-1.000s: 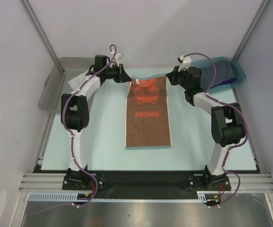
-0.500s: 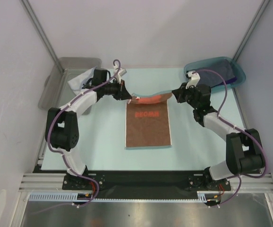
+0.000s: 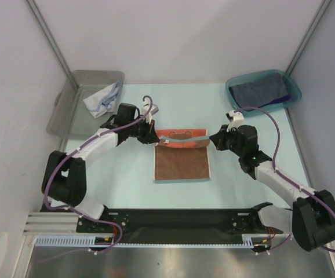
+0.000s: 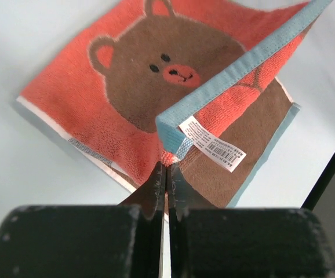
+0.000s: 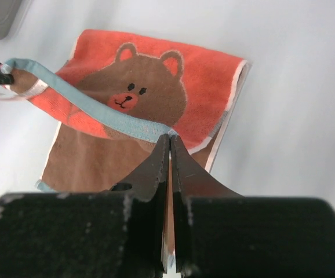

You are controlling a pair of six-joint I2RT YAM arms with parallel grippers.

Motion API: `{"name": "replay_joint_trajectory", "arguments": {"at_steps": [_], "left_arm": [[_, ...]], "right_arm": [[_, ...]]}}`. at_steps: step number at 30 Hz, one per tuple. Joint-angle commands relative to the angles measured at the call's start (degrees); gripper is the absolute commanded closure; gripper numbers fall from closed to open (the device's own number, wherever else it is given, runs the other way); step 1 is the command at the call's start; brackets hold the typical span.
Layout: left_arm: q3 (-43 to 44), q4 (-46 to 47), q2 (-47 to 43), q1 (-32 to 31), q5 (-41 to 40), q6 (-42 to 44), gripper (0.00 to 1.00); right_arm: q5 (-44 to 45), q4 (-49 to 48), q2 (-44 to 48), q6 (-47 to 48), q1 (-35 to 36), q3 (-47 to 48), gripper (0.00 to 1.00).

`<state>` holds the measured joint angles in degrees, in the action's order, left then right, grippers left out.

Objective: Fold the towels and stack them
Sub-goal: Fold the towel

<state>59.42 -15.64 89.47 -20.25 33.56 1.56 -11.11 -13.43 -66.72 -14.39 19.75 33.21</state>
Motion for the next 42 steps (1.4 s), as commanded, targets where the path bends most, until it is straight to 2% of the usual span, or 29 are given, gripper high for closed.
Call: {"name": "replay_joint_trajectory", "arguments": {"at_steps": [1,5,10,11,12,15,16,18,19,21,22,24,28,32,37,42], "left_arm": [[-1.67,-0.62,-5.00,-0.58,-1.92,1.07,0.99],[-5.09,-2.37,-6.15,-2.07,-2.36,0.11,0.94],[-6.68,-6.50,-5.89,-7.07,-8.93,-1.21,0.85],[-7.12,-8.60,-6.15,-8.39,-11.74,-1.12,0.79],[-7.56,-9.75,-7.11,-11.27,-19.51,-1.56,0.76],[-9.32,-14.06,-8.61,-14.63,-27.03,-4.55,0.61],[-8.97,-16.85,-9.48,-14.90,-31.84,-7.25,0.59],[-9.49,-18.11,-11.06,-14.91,-33.38,-9.46,0.59],[-9.76,-18.55,-13.25,-14.91,-35.73,-13.65,0.59],[-10.90,-17.68,-15.80,-14.91,-35.67,-17.89,0.52],[-12.56,-15.84,-18.17,-14.91,-35.84,-22.78,0.49],[-14.85,-12.07,-20.12,-14.91,-31.48,-26.85,0.48],[-21.17,0.14,-21.44,-14.91,-23.91,-35.99,0.48],[-23.82,3.24,-20.30,-15.43,-23.46,-39.26,0.50],[-24.18,6.06,-17.93,-16.14,-23.63,-39.27,0.53],[-23.65,3.16,-15.12,-16.75,-27.67,-39.09,0.56]], "right_arm": [[3.11,4.99,4.40,-2.13,0.64,-1.74,1.00],[2.50,8.94,5.63,-4.85,2.04,-3.06,1.00],[4.26,13.17,7.48,-7.93,7.40,-5.70,1.00],[5.04,15.78,7.65,-8.19,8.19,-5.88,1.00],[7.40,18.59,7.92,-9.59,9.51,-6.23,1.00],[9.53,24.21,8.62,-11.62,10.31,-6.40,1.00],[9.62,25.37,9.32,-12.06,10.48,-6.49,1.00],[9.10,26.35,10.55,-12.41,10.57,-7.37,1.00],[8.57,26.18,11.86,-12.67,10.66,-8.33,1.00],[7.25,25.48,12.84,-13.11,10.66,-8.95,1.00],[7.25,25.39,13.28,-13.38,10.66,-9.21,0.99],[6.55,24.34,13.46,-13.99,10.84,-9.74,0.94],[5.49,23.71,12.93,-15.31,10.84,-9.40,0.72],[5.83,27.04,13.45,-17.15,10.84,-7.99,0.57],[7.77,29.43,12.50,-24.08,10.84,-6.67,0.58],[7.95,28.64,10.03,-27.53,10.93,-6.93,0.62]]}}
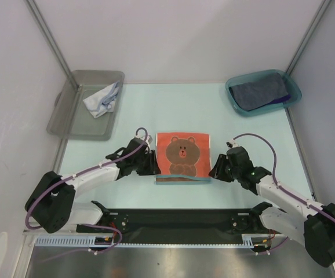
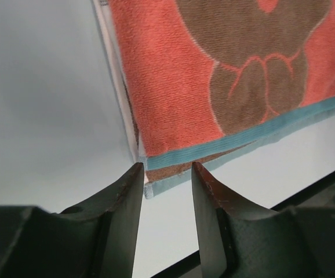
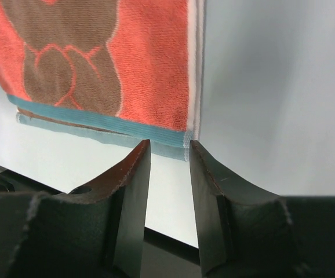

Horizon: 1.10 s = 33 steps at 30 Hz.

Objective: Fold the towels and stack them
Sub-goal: Fold the towel

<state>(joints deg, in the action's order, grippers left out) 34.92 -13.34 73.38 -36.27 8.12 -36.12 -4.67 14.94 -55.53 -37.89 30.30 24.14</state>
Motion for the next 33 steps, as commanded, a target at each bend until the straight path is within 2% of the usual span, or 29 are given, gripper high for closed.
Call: {"name": "replay_joint_trajectory", "arguments": {"at_steps": [1,10,16,18,21,23,26,29,32,33], "left_arm": [[0.42,0.43,1.23,-0.82,-3.88,-1.76,0.57],[-2.48,4.64,3.16,-1.08,-4.51,-2.03,0.60],[-2.13,4.99,6.68,-1.08,-5.04,-1.94,0.64],[-2.22,5.08,6.86,-1.17,-5.31,-1.76,0.67],[-1.79,4.30,6.77,-1.26,-5.57,-1.50,0.74],[-1.34,3.42,6.60,-1.26,-5.83,-1.41,0.87],[0.15,1.22,5.81,-1.61,-6.89,-0.89,0.96],[2.34,-1.33,5.19,-1.87,-7.77,-0.53,1.00],[3.66,-3.00,4.32,-2.05,-7.94,-0.18,1.00],[4.10,-3.44,4.14,-2.05,-7.94,-0.09,1.00]], "right_arm": [[1.68,-0.08,-1.51,-4.03,0.37,1.70,0.62],[2.47,-5.27,-4.76,-3.77,1.51,-0.50,0.63],[4.67,-5.09,-8.72,-2.28,2.21,0.12,0.64],[4.67,-5.27,-9.51,-1.58,2.48,0.12,0.66],[7.04,-5.01,-9.78,-0.96,3.00,0.29,0.77],[8.09,-4.31,-9.51,-0.26,3.27,0.64,0.84],[9.23,-3.43,-8.81,0.62,3.71,1.43,0.94],[9.85,-2.37,-8.46,1.41,3.71,2.48,0.97],[9.85,-2.02,-8.63,1.77,3.80,3.28,0.94],[9.59,-2.02,-8.72,1.94,3.80,3.45,0.90]]}}
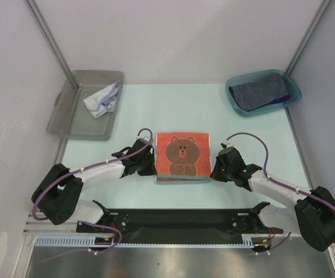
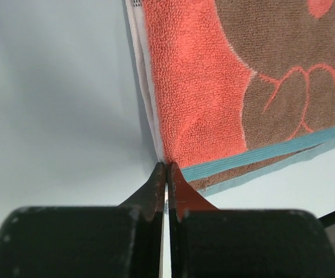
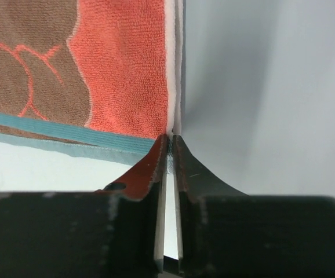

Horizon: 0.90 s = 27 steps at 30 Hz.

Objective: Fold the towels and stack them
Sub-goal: Fold the towel

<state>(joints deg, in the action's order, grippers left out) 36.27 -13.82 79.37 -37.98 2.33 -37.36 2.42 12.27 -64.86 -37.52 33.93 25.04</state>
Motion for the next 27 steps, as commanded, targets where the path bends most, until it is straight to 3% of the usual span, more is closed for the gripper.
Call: {"name": "replay_joint_trajectory", "arguments": {"at_steps": [1,3,6,17,20,21,27], "left_arm": [[2.93,-3.14,-1.94,-0.43,-2.06,1.24,1.00],[3.19,-3.49,-2.12,-0.69,-1.63,1.50,1.00],[3.80,-4.36,-2.21,-0.87,-1.62,1.33,1.00],[5.74,-6.21,-0.19,-1.66,-0.66,1.68,1.00],[6.27,-6.48,0.69,-2.10,-1.10,1.68,0.86],[6.18,-6.30,0.87,-2.19,-0.92,1.68,0.86],[5.57,-4.72,2.36,-2.63,0.22,1.59,1.00]], "right_arm": [[2.33,0.73,0.61,1.57,0.17,2.65,0.87],[2.59,1.00,0.35,1.57,0.17,3.00,0.82],[2.24,1.17,0.44,2.01,0.26,3.44,0.97],[1.63,1.61,0.52,2.10,0.26,4.05,1.00],[1.54,1.79,0.44,1.66,0.34,3.97,0.88],[1.37,1.79,0.35,1.57,0.34,3.88,0.85],[1.45,1.53,-0.62,0.69,1.05,3.53,0.71]]}}
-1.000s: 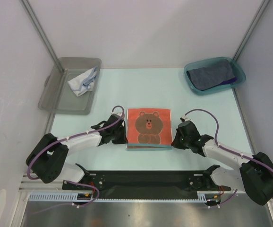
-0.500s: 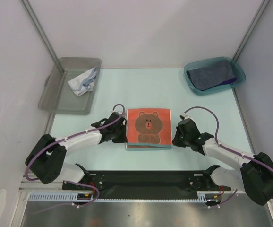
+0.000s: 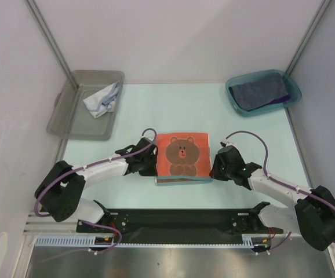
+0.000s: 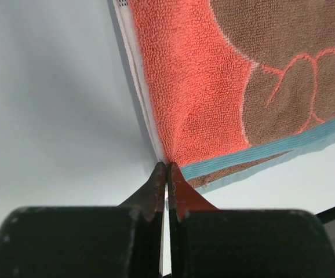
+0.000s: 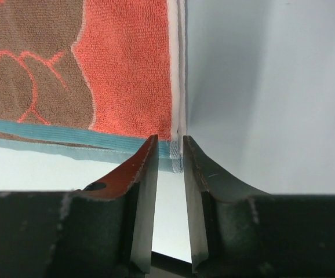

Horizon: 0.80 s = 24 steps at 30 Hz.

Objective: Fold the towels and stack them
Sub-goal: Fold the towel

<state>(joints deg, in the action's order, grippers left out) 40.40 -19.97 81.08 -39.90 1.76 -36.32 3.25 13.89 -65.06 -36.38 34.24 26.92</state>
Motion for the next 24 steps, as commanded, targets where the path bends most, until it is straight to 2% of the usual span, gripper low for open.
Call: {"name": "replay_joint_trajectory", "arguments": {"at_steps": [1,5,8,9,11,12,16,20,24], "left_arm": [[1.43,1.42,0.66,-0.88,0.88,0.54,1.00],[1.35,1.25,0.75,-1.06,0.53,0.37,1.00],[1.70,0.81,0.57,-1.32,0.00,0.37,0.78],[1.78,0.81,0.57,-1.41,0.17,0.37,0.80],[1.78,0.89,0.40,-1.58,0.26,0.37,0.96],[1.78,0.98,0.40,-1.58,0.44,0.37,0.99],[2.14,0.63,0.40,-1.67,0.35,0.11,1.00],[3.01,-0.77,-0.04,-1.76,-0.35,-0.07,1.00],[4.94,-2.88,-0.22,-2.02,-0.97,0.02,1.00]], "right_arm": [[0.80,-0.09,-0.60,-0.53,0.92,1.56,0.71],[1.32,-0.70,-1.65,-0.71,1.44,1.03,0.69],[1.15,-1.23,-2.18,-0.97,1.62,0.59,0.69],[1.15,-1.41,-2.18,-1.06,1.88,0.59,0.72],[1.50,-1.41,-2.09,-1.24,2.06,0.59,0.77],[1.76,-1.15,-2.09,-1.24,2.15,0.68,0.83],[2.47,-0.62,-1.39,-0.97,2.50,1.21,0.96],[3.26,0.70,-0.86,-0.53,2.50,2.35,0.98],[4.22,2.19,-0.25,-0.18,2.41,3.40,0.96]]}}
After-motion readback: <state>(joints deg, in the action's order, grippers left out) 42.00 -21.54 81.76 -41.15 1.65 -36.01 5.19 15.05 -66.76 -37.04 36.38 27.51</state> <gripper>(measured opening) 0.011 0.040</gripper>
